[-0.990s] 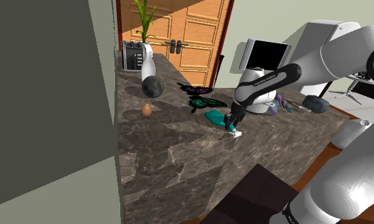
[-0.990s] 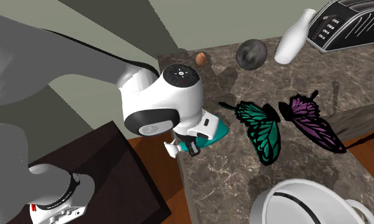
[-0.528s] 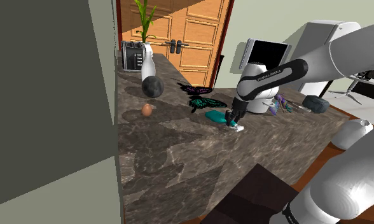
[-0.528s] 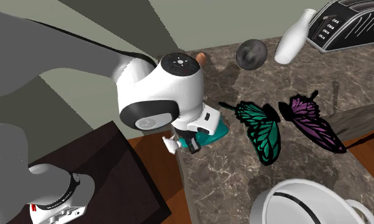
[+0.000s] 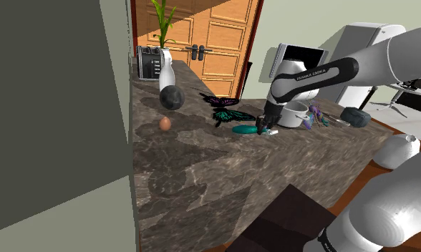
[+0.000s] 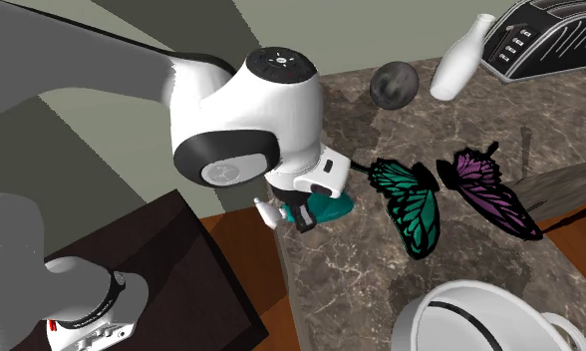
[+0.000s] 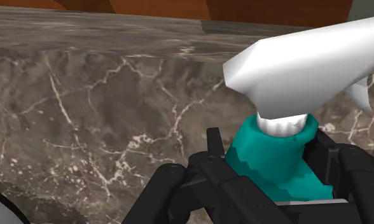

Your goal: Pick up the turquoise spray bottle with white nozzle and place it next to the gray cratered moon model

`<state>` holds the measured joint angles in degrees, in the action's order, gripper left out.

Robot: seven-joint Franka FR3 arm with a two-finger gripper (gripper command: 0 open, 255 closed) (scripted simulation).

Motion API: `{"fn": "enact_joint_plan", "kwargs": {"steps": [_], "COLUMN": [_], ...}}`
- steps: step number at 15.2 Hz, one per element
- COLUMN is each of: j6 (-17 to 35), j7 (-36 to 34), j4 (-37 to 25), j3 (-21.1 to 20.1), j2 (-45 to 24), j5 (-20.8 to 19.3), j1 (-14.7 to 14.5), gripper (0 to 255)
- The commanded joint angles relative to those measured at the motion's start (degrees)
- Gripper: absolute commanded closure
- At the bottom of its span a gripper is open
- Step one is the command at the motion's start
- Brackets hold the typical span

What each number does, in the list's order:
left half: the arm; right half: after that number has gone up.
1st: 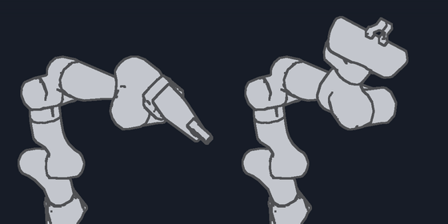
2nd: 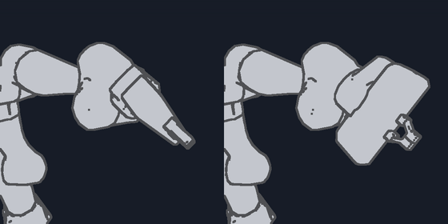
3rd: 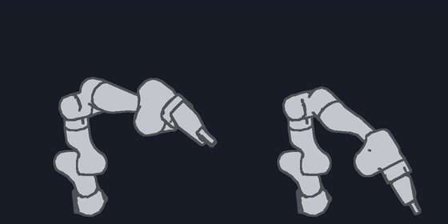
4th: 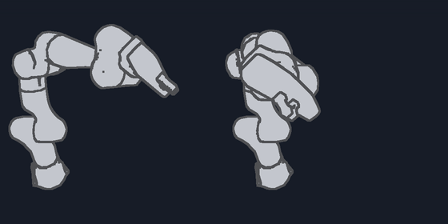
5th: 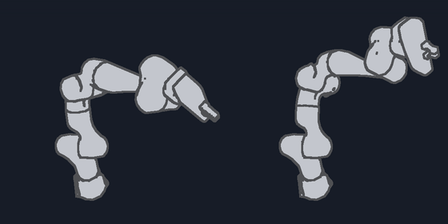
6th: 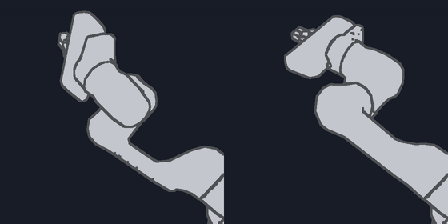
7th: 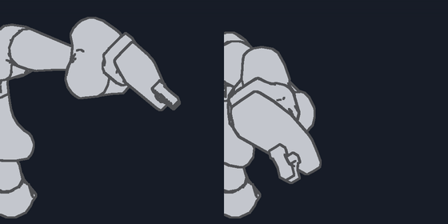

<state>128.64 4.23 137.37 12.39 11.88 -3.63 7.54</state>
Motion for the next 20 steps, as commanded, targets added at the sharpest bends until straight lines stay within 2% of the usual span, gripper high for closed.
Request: {"fn": "enact_joint_plan", "kwargs": {"steps": [1,20], "j6": [-1.7,-16.89], "j7": [-0.03,-0.4], "j4": [-0.94,-11.57], "j3": [-0.06,-0.92], "j2": [0.75,5.35], "j5": [-0.11,-0.4], "j1": [0.03,-0.05], "gripper": [255,255]}}
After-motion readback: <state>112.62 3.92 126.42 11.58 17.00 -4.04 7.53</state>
